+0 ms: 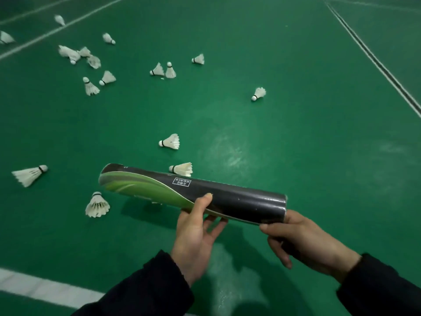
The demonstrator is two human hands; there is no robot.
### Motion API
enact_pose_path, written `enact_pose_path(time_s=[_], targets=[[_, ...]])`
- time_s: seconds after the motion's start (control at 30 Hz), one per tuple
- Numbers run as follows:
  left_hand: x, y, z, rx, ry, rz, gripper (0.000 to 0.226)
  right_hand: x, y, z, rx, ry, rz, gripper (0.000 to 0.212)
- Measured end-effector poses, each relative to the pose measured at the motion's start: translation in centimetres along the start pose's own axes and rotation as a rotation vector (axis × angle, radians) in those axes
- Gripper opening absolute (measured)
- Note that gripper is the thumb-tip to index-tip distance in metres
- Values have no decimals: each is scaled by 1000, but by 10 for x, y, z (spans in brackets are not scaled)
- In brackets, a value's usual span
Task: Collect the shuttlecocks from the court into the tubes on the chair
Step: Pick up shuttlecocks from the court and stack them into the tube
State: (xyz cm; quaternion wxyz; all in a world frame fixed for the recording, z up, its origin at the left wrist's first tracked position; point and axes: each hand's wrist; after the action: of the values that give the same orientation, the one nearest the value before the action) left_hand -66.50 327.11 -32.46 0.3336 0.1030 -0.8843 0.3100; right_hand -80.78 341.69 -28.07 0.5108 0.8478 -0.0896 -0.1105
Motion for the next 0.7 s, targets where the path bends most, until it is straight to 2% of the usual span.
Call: enact_pose_path(time_s=[0.1, 0.27, 0.33, 0.4, 0.43, 0.47, 0.53, 0.6, 0.67, 0.7], targets=[[-32, -27, -2, 8, -27, -74, 57, 32, 25, 21, 68, 158, -10, 43], [-66, -54, 4, 76, -34, -113, 42, 56, 38, 58, 232, 363, 16, 68], [-79, -62, 4, 125, -47, -126, 40, 63, 43, 74, 267, 607, 93, 78], [-102, -73, 3, 169, -115, -136, 21, 79, 47, 96, 239, 900, 88, 74], [-115, -79, 3, 186, -165, -152, 11, 89, 46, 108, 212, 985, 54, 72], [-127, -86, 2, 204, -213, -184, 6, 100, 44, 120, 196, 993, 34, 71], [-152, -101, -1, 269, -299, -245, 10, 125, 40, 145, 162, 851, 67, 61], [-177, -119, -7, 378, -379, -267, 13, 144, 30, 181, 94, 502, -6, 34], [-194, -134, -17, 446, -432, -330, 11, 153, 17, 227, -38, 119, -332, 16], [-200, -138, -22, 463, -453, -360, 12, 156, 8, 251, -89, 34, -536, 20]])
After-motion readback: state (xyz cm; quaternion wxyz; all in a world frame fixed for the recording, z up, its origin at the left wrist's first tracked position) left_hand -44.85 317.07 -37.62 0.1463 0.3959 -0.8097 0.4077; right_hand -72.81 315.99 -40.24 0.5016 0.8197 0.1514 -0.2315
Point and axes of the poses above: each hand's wrist, its own z-axis towards the middle knuckle, its own x-axis out of the palm, y = z × x, and after that the axes turned 10 degrees about -z, right-handed
